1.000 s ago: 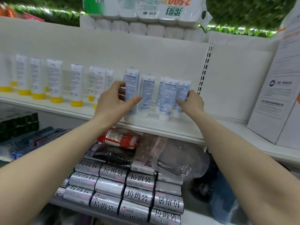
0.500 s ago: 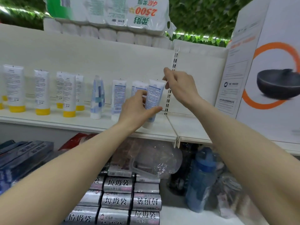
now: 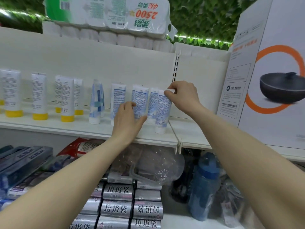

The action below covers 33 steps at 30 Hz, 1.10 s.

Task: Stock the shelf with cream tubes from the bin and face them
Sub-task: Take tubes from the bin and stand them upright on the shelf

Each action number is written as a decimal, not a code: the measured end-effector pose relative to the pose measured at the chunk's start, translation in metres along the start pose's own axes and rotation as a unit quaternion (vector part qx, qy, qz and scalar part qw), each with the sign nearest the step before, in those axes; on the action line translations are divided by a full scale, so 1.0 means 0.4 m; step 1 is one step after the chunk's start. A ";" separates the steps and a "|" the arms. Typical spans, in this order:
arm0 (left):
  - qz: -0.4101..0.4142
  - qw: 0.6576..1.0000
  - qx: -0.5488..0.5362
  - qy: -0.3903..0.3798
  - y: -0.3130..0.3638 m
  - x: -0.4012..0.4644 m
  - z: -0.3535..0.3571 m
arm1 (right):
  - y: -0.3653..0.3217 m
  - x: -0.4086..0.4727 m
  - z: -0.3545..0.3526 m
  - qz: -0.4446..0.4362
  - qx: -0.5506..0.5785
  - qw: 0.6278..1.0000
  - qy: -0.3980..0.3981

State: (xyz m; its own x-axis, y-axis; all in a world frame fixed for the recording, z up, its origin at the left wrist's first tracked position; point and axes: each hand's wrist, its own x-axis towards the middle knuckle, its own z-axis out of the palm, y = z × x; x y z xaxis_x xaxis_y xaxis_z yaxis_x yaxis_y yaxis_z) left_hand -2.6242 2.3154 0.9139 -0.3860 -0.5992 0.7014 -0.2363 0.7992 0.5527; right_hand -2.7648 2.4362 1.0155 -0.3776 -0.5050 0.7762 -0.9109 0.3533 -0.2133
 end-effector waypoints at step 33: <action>-0.023 0.987 0.117 -0.109 -0.031 -0.006 -0.062 | -0.034 -0.023 0.040 -0.066 -0.151 0.986 0.019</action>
State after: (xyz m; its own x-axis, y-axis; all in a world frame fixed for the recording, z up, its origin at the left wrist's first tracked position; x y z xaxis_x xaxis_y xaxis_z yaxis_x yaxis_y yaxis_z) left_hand -2.5984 2.3056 0.9166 -0.5463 -0.6308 0.5510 -0.4472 0.7759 0.4449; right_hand -2.7517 2.4234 1.0016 -0.2482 -0.5345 0.8079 -0.8578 0.5088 0.0731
